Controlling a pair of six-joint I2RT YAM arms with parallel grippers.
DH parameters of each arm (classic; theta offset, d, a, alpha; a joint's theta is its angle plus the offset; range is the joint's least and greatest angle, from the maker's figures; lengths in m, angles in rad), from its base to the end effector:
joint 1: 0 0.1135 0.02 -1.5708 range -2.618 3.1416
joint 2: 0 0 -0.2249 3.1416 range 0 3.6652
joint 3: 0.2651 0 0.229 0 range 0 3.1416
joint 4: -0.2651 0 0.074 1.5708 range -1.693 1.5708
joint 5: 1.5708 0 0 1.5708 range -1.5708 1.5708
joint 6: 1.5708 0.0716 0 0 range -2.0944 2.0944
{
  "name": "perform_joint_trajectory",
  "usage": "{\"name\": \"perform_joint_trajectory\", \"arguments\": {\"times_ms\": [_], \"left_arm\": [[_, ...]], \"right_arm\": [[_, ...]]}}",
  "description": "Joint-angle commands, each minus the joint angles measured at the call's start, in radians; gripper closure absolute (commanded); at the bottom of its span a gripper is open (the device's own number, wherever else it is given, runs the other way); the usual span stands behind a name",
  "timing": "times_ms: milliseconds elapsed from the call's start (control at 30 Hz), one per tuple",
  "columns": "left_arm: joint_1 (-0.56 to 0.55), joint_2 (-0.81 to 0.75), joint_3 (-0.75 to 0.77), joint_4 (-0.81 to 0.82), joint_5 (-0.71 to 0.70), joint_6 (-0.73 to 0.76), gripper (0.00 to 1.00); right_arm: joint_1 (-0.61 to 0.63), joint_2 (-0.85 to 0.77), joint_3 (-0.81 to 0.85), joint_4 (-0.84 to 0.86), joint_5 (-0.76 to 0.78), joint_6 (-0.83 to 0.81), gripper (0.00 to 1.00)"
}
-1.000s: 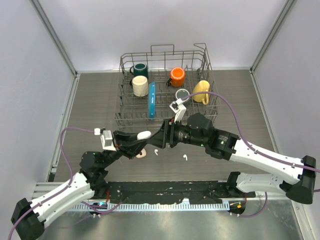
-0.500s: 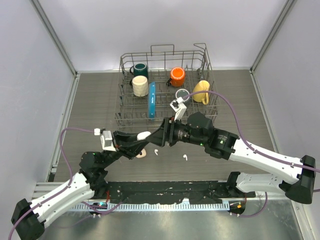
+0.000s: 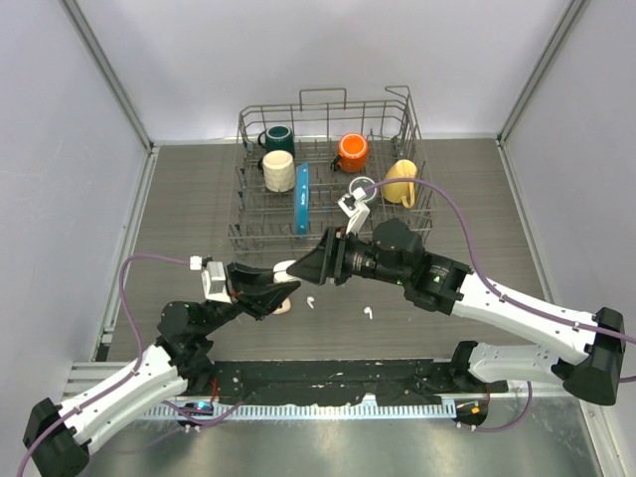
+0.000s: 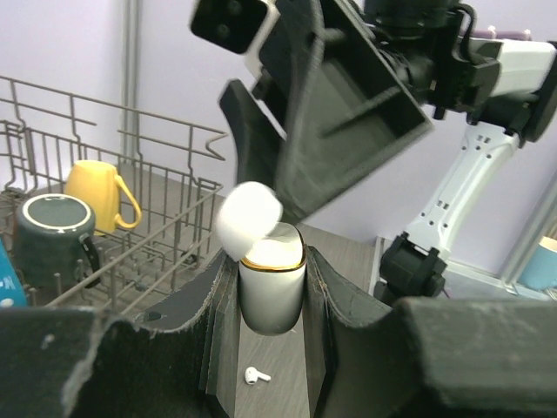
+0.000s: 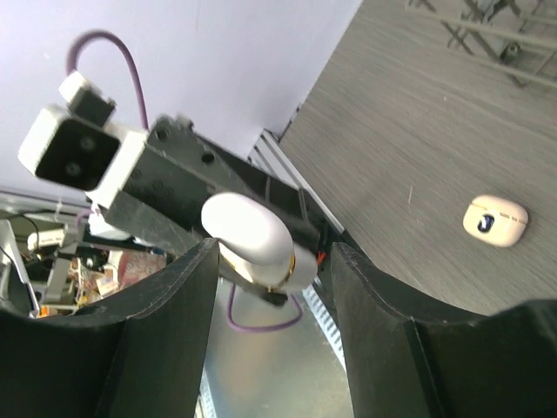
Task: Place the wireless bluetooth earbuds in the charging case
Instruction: Open the charging case.
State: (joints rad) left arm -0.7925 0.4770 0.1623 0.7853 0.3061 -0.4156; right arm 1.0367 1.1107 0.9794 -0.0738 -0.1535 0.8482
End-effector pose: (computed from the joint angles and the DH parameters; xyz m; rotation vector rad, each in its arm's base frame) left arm 0.1080 -0.1403 0.2699 0.5103 1.0985 -1.2371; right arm 0.1376 0.2542 0.3161 -0.3176 2.0103 1.4285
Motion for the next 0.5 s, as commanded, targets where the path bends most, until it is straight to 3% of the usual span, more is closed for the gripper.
{"name": "perform_joint_trajectory", "arguments": {"times_ms": [0,233,467], "left_arm": [[-0.007,-0.017,0.008,0.028,0.067,-0.006,1.0],[-0.005,-0.012,0.003,0.026,0.039,-0.002,1.0],[-0.007,-0.031,-0.003,0.029,-0.031,0.034,1.0]], "right_arm": [[-0.027,0.0,-0.013,0.115,-0.004,0.041,0.41],[-0.033,-0.003,-0.019,0.167,-0.082,0.06,0.38],[-0.041,-0.015,-0.031,0.175,-0.146,0.127,0.28]]}}
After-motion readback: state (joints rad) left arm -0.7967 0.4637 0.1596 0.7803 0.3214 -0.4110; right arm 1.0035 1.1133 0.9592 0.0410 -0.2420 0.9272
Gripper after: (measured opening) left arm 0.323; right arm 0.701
